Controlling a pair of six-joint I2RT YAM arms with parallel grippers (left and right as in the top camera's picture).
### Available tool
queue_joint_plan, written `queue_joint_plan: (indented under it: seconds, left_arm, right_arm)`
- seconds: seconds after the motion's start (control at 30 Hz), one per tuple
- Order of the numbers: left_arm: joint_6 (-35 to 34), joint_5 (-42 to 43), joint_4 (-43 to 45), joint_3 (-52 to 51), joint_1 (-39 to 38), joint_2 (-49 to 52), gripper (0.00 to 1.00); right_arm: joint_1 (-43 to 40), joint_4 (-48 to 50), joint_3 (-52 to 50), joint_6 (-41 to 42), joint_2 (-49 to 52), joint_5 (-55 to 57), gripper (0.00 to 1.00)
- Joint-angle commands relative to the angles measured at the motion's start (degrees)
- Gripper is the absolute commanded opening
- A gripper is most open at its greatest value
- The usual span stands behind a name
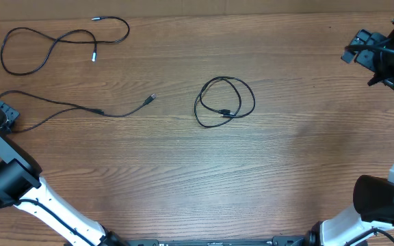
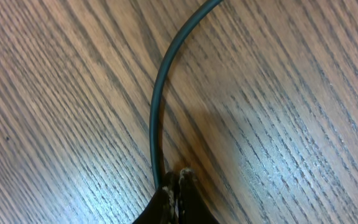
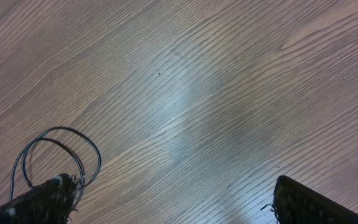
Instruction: Untangle cables
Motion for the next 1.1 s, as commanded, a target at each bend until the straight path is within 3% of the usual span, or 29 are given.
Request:
queue_joint_plan:
  seconds: [0.0,0.4,0.6,0.67,0.87,1.07]
  left_arm:
    - [-3.0,-0.1,-0.5,0.5,-0.5,-3.0,0.05]
    - [-9.7,12.0,-6.2,0.5,-0.8,-12.2,0.04]
    - [-10.0,25.5,-11.4,0.5,-1.2,-18.2,0.04]
    - [-10.0,25.3,-14.4,0.5,-2.1,-18.3,0.04]
    - [-10.9,13.8,-26.0,0.2,-6.5,-14.7,0.04]
    - [-8.3,18.4,-30.2,0.2,-12.1,-8.0,0.04]
  right_arm:
    - [-0.2,0.1,-0.3,0.0,-0.6,0.4,1.0]
    - [-0.2,0.1,-0.3,0.0,-0.6,0.4,1.0]
    - [-0.2,0.1,-0.3,0.0,-0.6,0.4,1.0]
    - [-0.2,0.1,-0.3,0.0,-0.6,0.4,1.0]
    - [-0.2,0.1,-0.3,0.0,-0.6,0.4,1.0]
    - [-0.2,0.1,-0.3,0.0,-0.6,0.4,1.0]
